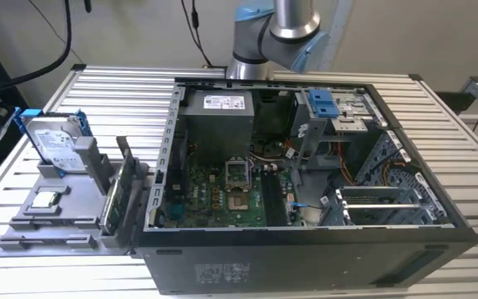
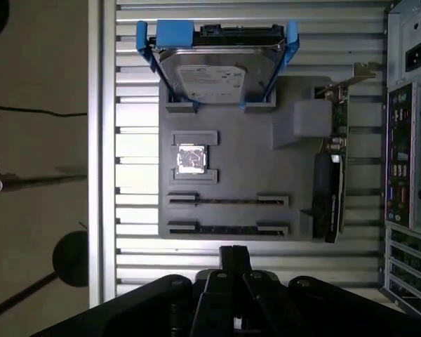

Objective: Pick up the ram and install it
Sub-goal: 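Reach for the ram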

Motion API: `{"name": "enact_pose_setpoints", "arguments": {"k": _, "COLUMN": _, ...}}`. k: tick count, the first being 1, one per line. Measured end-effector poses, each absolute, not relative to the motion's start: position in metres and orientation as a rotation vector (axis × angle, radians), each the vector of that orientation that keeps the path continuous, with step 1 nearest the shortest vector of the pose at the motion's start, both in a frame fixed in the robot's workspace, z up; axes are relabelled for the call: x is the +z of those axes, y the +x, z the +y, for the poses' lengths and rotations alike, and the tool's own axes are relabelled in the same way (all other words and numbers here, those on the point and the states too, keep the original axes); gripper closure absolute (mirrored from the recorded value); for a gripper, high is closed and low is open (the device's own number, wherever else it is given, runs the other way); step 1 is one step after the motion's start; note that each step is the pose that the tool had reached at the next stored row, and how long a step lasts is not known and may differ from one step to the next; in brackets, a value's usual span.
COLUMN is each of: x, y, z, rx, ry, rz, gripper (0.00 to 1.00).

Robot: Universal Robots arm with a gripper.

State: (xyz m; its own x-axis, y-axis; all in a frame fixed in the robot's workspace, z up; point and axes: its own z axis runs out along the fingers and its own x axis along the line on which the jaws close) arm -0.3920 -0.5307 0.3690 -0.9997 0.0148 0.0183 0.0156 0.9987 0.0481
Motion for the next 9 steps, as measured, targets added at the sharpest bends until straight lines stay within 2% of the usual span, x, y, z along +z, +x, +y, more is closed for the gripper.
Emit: {"name": "enact_pose_setpoints", "arguments": {"k": 9, "x": 0.367, "y": -0.393, "z": -0.544, "rx": -0.075, "ry": -0.024, "rz": -3.122, "gripper": 0.89}}
